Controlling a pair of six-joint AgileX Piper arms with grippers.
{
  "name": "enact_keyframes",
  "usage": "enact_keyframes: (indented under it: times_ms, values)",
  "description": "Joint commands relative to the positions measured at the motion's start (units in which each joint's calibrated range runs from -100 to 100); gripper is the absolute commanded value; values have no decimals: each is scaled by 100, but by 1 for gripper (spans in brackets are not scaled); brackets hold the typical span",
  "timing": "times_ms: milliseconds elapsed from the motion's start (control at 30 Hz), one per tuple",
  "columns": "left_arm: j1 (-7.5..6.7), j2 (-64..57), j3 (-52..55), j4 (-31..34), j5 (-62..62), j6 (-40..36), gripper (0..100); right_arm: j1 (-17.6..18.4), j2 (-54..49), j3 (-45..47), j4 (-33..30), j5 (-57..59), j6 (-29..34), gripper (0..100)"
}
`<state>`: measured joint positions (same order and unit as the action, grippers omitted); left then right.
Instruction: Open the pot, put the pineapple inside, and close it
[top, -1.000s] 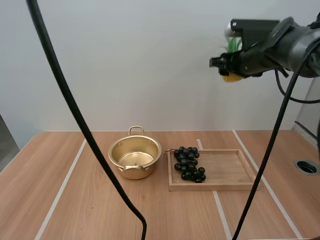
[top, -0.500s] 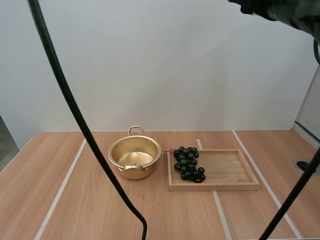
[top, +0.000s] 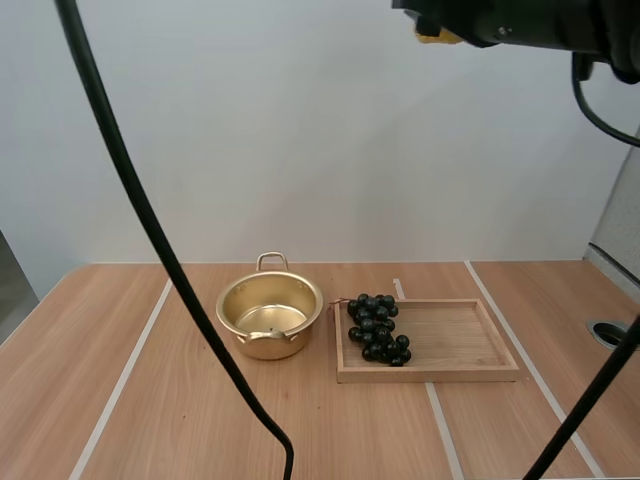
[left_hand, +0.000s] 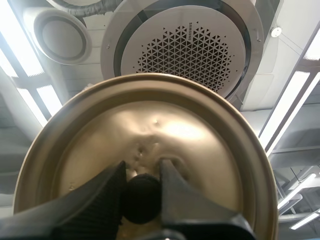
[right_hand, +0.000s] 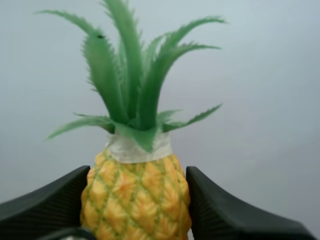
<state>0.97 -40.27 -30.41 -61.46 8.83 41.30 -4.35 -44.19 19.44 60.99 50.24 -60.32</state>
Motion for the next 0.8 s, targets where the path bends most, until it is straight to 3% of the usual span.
enact_keyframes:
  times_ms: [0,100,400,600,767]
  values:
    - [-3,-69,-28,-1,6,-17,0,182,189,-50,1042,1090,-1057,0]
    - [-3,-132,-42,-1,6,-17,0,454,625,-50,1197,1577,-1081,0]
    - [-3,-405,-42,-1,580,88,0,1327,2293,-50,788,1577,-1180,0]
    - [-3,-443,-42,8,723,128,0,1704,3230,-50,16,1341,-1158,0]
    - [-3,-430,-42,253,742,128,0,1816,3859,-50,-627,1317,-900,0]
